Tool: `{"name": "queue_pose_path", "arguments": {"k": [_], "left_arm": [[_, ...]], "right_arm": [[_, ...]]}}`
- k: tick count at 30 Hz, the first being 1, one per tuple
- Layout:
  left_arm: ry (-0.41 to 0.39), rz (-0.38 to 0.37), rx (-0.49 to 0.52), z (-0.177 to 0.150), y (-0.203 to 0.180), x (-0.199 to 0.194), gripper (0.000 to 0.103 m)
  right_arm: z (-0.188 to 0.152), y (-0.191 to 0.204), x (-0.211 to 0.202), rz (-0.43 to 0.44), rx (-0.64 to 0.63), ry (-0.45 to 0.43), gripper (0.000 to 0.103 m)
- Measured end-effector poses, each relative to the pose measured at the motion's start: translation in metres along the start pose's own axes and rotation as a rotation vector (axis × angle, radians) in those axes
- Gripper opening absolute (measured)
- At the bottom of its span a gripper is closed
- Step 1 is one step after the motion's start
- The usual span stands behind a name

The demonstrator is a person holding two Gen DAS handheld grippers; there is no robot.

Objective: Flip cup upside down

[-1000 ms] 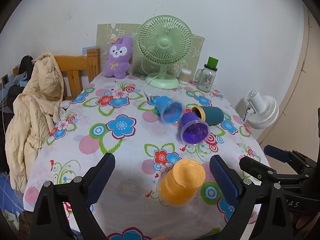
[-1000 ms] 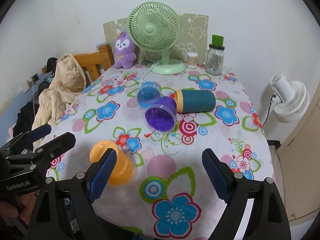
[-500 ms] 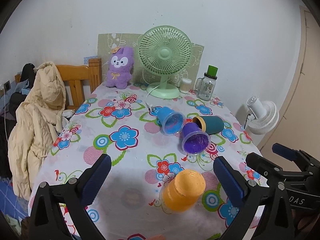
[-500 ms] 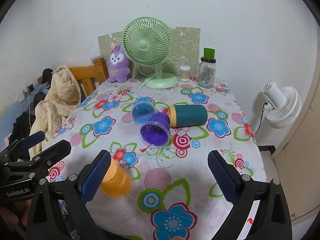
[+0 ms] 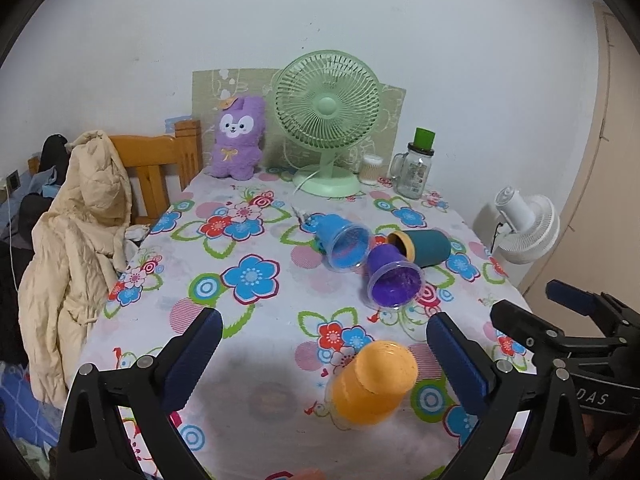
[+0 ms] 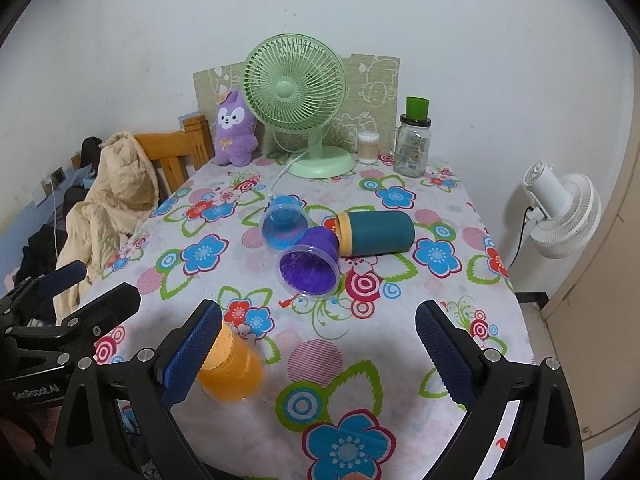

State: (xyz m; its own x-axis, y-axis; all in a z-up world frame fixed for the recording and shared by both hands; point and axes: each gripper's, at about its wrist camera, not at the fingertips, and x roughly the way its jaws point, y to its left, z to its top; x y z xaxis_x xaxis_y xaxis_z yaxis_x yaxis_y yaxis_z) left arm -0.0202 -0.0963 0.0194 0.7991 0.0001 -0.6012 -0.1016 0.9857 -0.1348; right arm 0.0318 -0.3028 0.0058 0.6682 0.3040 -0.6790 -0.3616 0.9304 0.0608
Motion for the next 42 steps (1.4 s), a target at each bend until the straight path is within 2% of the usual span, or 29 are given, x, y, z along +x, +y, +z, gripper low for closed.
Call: {"name": "queue_pose_path", "arguments": {"k": [17,25,42], "left_arm": [[0.026,-0.011,-0.024,-0.0001,0.0069,0.0044,0.103],[0.038,-0.019,-0.005,-0.0020,0.0012,0.0074,0.103],[0.018,-0.018,-0.022,0.0009,0.0041,0.0060,0.103]], "right_arm": [[0.0009,0.0004,0.0019,-0.012,0.004,-0.005,0.099],[0.0010,0.0008,0.0023,-0.016,0.001,-0.003,0.099],[0.0009,0.0025,0.0024,-0.012,0.000,-0.003,0.099]]}}
